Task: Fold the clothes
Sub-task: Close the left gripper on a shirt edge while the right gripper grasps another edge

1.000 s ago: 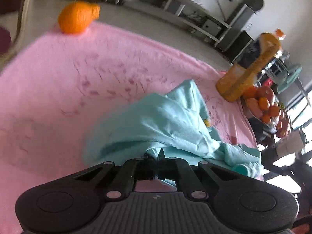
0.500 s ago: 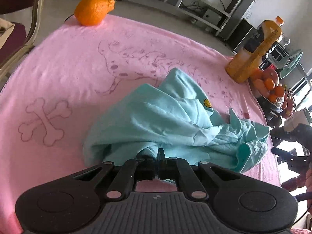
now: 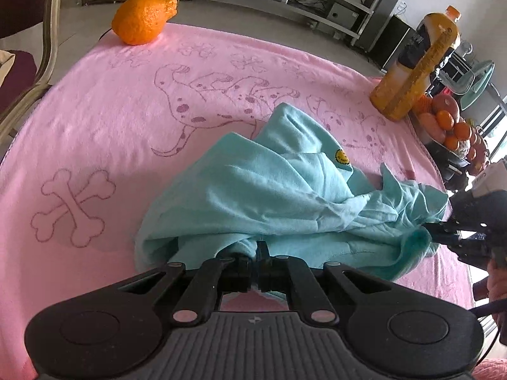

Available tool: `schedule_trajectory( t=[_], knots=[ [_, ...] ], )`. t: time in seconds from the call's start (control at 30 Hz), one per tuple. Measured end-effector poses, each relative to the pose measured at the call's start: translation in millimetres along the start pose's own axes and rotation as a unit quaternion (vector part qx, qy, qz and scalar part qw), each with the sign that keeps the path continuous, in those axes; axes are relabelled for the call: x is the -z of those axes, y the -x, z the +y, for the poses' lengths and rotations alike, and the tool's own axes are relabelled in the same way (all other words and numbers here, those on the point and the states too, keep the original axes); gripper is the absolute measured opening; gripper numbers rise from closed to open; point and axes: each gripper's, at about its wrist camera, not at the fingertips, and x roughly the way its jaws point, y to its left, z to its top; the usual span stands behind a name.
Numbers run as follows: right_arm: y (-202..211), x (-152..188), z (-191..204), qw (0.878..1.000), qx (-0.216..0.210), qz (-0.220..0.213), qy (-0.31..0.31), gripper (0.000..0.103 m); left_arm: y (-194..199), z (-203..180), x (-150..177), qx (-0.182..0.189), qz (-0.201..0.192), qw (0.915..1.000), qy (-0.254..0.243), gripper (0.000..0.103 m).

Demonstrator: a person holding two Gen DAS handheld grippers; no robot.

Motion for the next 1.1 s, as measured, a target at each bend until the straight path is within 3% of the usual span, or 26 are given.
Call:
schedule_trajectory(
  t=[0.23,0.4,0.47,0.57,0.77,0.93,0.97,1.0,1.1],
  knots=[
    [56.5,30.7,-26.0,0.996,-0.018,-0.058,0.06,0.005,3.1,4.5,5.0,0.005,0.009,0.9998,0.015,0.004],
    [53.4,42.8,-77.5,0.999,-0.043,-0.014,0.01,0.005,3.3,7.7,9.9,0.004,0.017,0.9995,0.026,0.007],
    [56.7,36.9,-85.0,0.998,-0.067,-0.02,0.003,0.008,2.7,9.5,10.3,0.006,0.017,0.9994,0.031,0.007],
    [58.6,32.4,-88.9,0.996,-0.086,-0.035,-0.007,0.041,0.8,11.4,9.9,0.011,0.018,0.9991,0.037,0.009],
    [38.7,26.6,-84.3,0.996,-0.083,-0.035,-0.006,0.041,-8.2,13.0,12.6,0.015,0.032,0.9984,0.044,0.015],
    [28.3,26.6,-76.7,0.995,-0.081,-0.043,0.026,0.039,-16.7,17.9,13.5,0.023,0.039,0.997,0.062,0.012],
    [26.6,27.6,-77.0,0.995,-0.09,-0.033,0.023,0.029,-17.3,18.6,13.5,0.027,0.04,0.9967,0.066,0.007],
    [25.2,28.7,-77.3,0.995,-0.099,-0.023,0.019,0.013,-17.6,19.0,13.6,0.029,0.041,0.9964,0.068,0.004],
    [32.3,33.4,-77.6,0.993,-0.12,-0.015,0.009,0.003,-14.5,15.1,11.4,0.036,0.055,0.9961,0.059,0.001]
  ],
)
